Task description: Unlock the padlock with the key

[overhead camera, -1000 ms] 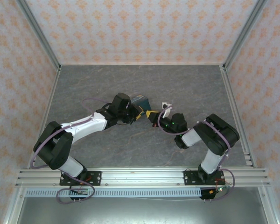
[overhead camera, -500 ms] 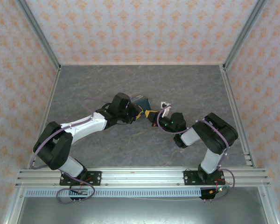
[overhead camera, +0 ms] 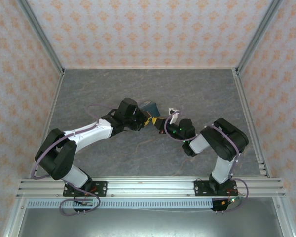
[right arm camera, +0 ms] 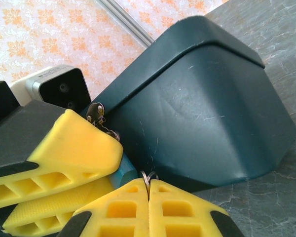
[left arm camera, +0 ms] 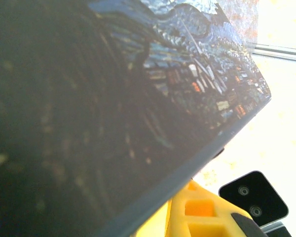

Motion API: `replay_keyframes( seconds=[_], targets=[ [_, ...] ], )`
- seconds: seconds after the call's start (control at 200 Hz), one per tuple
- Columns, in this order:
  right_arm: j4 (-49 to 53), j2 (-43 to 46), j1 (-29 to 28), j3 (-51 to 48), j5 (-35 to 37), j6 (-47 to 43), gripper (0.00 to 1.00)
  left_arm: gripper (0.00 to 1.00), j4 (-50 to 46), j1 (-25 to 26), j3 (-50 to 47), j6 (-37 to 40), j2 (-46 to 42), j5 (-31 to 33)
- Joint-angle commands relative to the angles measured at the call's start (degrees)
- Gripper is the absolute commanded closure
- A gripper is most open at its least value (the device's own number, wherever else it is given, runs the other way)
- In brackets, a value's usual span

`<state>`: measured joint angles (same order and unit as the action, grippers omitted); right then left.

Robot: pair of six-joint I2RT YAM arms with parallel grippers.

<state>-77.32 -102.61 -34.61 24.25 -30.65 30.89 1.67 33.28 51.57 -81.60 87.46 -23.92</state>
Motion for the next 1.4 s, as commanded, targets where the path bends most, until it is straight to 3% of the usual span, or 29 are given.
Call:
replay_keyframes(
  seconds=[0.0,0.621,1.391],
  targets=[
    [-3.03,-0.43,-0.42,0.74,-0.80,0.22,1.00,0.98,3.39,0.12,0.26,-0.35,-2.46,-0.28],
    [-2.97,6.94,0.68,-3.16,3.66,0.48,1.00,0.98,5.40,0.12,-1.49,-4.95,-3.17,1.54],
    [-3.03,3.33,0.50,-0.52,1.04,2.22,1.00,0.98,5.71,0.13,-1.60,-5.15,-2.65,1.62]
  ],
)
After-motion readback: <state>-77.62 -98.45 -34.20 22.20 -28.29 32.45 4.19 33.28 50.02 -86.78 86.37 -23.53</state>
